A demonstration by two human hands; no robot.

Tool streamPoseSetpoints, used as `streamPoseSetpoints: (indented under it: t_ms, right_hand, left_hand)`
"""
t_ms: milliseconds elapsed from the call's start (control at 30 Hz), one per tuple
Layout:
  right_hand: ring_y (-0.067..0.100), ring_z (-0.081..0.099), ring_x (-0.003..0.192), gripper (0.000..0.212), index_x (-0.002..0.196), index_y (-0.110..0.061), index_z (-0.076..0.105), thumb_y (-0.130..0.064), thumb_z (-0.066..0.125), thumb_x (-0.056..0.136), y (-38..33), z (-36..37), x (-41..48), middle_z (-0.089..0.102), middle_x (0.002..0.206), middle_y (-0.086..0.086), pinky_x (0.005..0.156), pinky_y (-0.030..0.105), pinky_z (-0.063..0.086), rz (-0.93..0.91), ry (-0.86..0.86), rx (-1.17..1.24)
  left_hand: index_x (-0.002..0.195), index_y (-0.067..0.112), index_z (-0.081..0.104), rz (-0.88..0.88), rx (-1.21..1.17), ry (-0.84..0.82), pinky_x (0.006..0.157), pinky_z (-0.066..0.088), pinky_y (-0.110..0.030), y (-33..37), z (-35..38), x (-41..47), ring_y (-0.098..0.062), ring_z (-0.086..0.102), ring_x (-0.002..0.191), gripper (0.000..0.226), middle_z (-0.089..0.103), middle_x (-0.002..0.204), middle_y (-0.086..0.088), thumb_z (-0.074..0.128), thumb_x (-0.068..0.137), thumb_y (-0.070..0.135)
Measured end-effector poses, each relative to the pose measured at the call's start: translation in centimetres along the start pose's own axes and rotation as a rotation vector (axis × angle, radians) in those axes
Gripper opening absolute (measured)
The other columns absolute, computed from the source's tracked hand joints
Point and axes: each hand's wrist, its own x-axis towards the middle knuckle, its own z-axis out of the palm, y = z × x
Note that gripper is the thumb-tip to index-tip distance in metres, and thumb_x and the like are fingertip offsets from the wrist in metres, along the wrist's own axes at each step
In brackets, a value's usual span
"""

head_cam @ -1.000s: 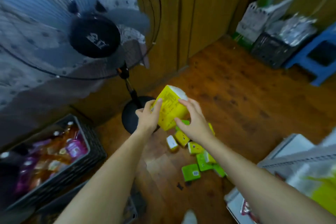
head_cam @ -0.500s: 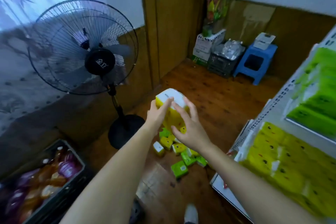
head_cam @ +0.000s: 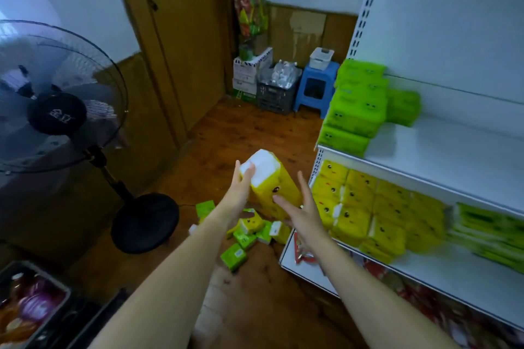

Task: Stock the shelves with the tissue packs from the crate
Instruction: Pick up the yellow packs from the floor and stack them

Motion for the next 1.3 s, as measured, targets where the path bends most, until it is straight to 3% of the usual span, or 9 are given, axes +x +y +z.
streamPoseSetpoints:
  t_ms: [100, 233, 300, 467, 767, 900, 1067, 1167, 1300]
  right_hand:
    - [-0.003, 0.025, 0.124, 0.082, 0.145, -0.031, 0.024, -0.024, 0.072, 0.079, 0.1, -5.4, -0.1, 0.029, 0.134, -0.019, 0.1, 0.019, 0.029, -0.12, 0.072, -0.128]
    - [0.005, 0.027, 0.132, 0.082, 0.144, -0.029, 0.026, -0.025, 0.073, 0.077, 2.8, -13.1, -2.2, 0.034, 0.142, -0.009, 0.108, 0.027, 0.029, -0.08, 0.153, -0.216]
    - [0.011, 0.03, 0.134, 0.079, 0.143, -0.025, 0.03, -0.022, 0.074, 0.077, 4.0, -16.6, -3.7, 0.035, 0.145, -0.002, 0.107, 0.027, 0.03, -0.062, 0.204, -0.235]
    - [0.02, 0.029, 0.136, 0.058, 0.132, -0.024, 0.048, -0.02, 0.072, 0.079, 6.4, -24.6, -6.2, 0.035, 0.142, 0.008, 0.1, 0.018, 0.024, -0.024, 0.272, -0.382]
    - [0.019, 0.025, 0.138, 0.052, 0.13, -0.019, 0.052, -0.02, 0.069, 0.081, 11.4, -33.5, -8.6, 0.028, 0.145, 0.006, 0.098, 0.014, 0.024, 0.055, 0.369, -0.47]
    - [0.016, 0.022, 0.139, 0.051, 0.13, -0.017, 0.052, -0.019, 0.068, 0.082, 14.4, -36.6, -7.4, 0.024, 0.148, 0.003, 0.095, 0.008, 0.022, 0.081, 0.471, -0.478]
    - [0.018, 0.024, 0.139, 0.049, 0.127, -0.015, 0.054, -0.013, 0.07, 0.08, 21.3, -41.1, -4.3, 0.026, 0.147, 0.007, 0.102, 0.015, 0.024, 0.062, 0.568, -0.504]
    - [0.022, 0.027, 0.138, 0.048, 0.125, -0.011, 0.056, -0.009, 0.071, 0.079, 26.6, -43.9, -2.2, 0.028, 0.147, 0.01, 0.106, 0.025, 0.03, 0.087, 0.634, -0.48]
    - [0.026, 0.028, 0.138, 0.044, 0.124, -0.005, 0.057, -0.007, 0.068, 0.081, 32.4, -46.0, 1.5, 0.028, 0.147, 0.013, 0.102, 0.021, 0.027, 0.163, 0.611, -0.505]
  left_hand:
    - [0.146, 0.046, 0.007, 0.134, 0.127, 0.051, 0.1, 0.041, -0.048, -0.1, 4.0, 0.9, -0.031, 0.035, 0.135, 0.062, 0.024, 0.154, 0.003, 0.041, 0.094, 0.051]
    - [0.126, 0.032, 0.051, 0.205, 0.27, -0.044, 0.088, 0.044, -0.034, -1.5, 10.9, 0.4, -0.023, 0.049, 0.123, 0.029, 0.046, 0.14, -0.007, 0.045, 0.098, 0.029]
    - [0.131, 0.026, 0.049, 0.142, 0.242, -0.139, 0.087, 0.041, -0.034, -2.2, 15.1, -0.8, -0.019, 0.048, 0.117, 0.036, 0.046, 0.139, -0.003, 0.046, 0.097, 0.036]
    - [0.149, 0.026, 0.02, 0.118, 0.359, -0.278, 0.107, 0.028, -0.036, -4.7, 24.7, -1.8, -0.021, 0.019, 0.143, 0.067, 0.016, 0.156, 0.0, 0.053, 0.092, 0.038]
    - [0.149, 0.032, 0.01, -0.022, 0.254, -0.439, 0.115, 0.025, -0.044, -10.9, 34.3, 0.4, -0.026, 0.022, 0.142, 0.056, 0.014, 0.157, -0.004, 0.039, 0.1, 0.027]
    - [0.15, 0.03, 0.011, 0.024, 0.327, -0.549, 0.112, 0.02, -0.033, -13.3, 37.9, 3.7, -0.02, 0.012, 0.145, 0.054, 0.01, 0.157, 0.003, 0.035, 0.101, 0.024]
    - [0.149, 0.025, 0.019, 0.051, 0.355, -0.619, 0.101, 0.029, -0.013, -18.0, 42.2, 9.3, -0.011, 0.024, 0.14, 0.053, 0.022, 0.153, 0.004, 0.039, 0.1, 0.021]
    - [0.139, 0.024, 0.029, 0.099, 0.366, -0.708, 0.083, 0.04, -0.002, -21.2, 44.3, 12.2, 0.017, 0.046, 0.111, 0.041, 0.043, 0.132, 0.016, 0.037, 0.101, 0.014]
    - [0.141, 0.031, 0.022, 0.216, 0.499, -0.604, 0.089, 0.023, 0.0, -24.7, 45.5, 14.9, 0.005, 0.022, 0.128, 0.047, 0.023, 0.141, 0.02, 0.041, 0.099, 0.024]
